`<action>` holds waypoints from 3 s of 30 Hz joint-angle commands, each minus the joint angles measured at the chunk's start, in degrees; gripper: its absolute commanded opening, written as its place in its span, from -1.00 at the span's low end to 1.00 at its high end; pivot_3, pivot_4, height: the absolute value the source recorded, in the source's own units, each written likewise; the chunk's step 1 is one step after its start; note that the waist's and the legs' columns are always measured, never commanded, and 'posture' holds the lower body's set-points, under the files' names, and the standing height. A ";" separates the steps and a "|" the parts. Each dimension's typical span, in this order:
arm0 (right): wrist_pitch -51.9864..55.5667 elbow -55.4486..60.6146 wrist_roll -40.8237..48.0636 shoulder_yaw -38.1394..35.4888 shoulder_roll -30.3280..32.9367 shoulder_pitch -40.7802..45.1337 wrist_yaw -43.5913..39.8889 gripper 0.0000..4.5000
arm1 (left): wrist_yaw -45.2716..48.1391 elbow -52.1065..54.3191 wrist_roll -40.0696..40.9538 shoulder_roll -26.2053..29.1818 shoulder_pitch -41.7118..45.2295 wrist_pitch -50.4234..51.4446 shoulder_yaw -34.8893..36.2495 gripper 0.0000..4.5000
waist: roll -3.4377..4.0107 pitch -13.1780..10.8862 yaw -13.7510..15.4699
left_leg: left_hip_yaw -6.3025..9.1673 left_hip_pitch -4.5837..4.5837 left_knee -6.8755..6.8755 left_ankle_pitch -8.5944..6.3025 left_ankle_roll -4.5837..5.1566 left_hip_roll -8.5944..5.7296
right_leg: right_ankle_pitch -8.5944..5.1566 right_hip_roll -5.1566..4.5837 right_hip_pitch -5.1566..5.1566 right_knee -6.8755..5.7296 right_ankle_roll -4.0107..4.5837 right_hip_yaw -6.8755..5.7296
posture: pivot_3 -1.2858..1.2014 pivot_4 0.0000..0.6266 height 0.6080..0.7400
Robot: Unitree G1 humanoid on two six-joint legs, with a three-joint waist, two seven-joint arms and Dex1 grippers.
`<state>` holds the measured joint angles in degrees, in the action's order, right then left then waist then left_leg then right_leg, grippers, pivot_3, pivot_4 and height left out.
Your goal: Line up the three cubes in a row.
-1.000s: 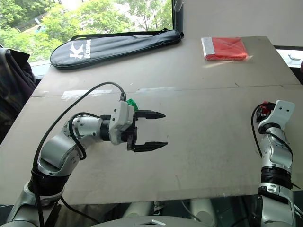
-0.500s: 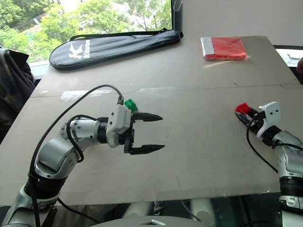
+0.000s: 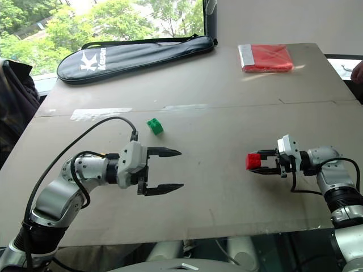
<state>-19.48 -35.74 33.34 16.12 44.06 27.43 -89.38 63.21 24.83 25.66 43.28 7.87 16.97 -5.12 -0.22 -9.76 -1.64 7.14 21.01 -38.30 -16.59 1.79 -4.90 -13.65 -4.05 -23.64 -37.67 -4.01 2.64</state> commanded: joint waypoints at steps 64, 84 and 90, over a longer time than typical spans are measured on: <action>0.21 -18.26 -17.13 -12.05 -13.35 10.63 0.92 0.96 | -1.33 1.66 -3.63 -1.53 1.65 -2.43 -2.80 1.00 | 0.04 -0.02 -0.46 | 0.15 0.00 -0.01 0.08 -0.16 0.00 | 0.10 0.08 -0.08 -0.22 0.15 -0.11 | 0.03 -0.52 0.58; 7.32 -4.88 -14.65 -16.09 -11.99 4.52 2.14 0.96 | -4.17 0.74 -2.97 -1.98 -0.30 -2.51 0.22 1.00 | 0.05 -0.02 -0.38 | 0.21 0.04 -0.01 0.08 -0.16 0.00 | 0.10 0.06 -0.09 -0.20 0.15 -0.15 | 0.03 -0.52 0.58; 12.38 9.15 -8.70 -22.34 -7.35 -4.97 3.42 0.96 | -11.80 4.80 1.36 -6.46 -8.25 -0.95 7.60 1.00 | 0.10 -0.05 0.18 | 0.24 0.18 -0.01 0.07 -0.15 -0.01 | 0.10 0.02 -0.17 -0.13 0.15 -0.18 | 0.03 -0.52 0.58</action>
<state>-8.05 -30.66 22.44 -3.96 35.80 23.54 -86.41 53.28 27.07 25.29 37.24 0.70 16.42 -0.07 -0.12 -9.80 -1.45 7.39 21.20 -38.30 -16.52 1.64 -4.91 -13.55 -4.03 -23.82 -37.77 -3.86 2.47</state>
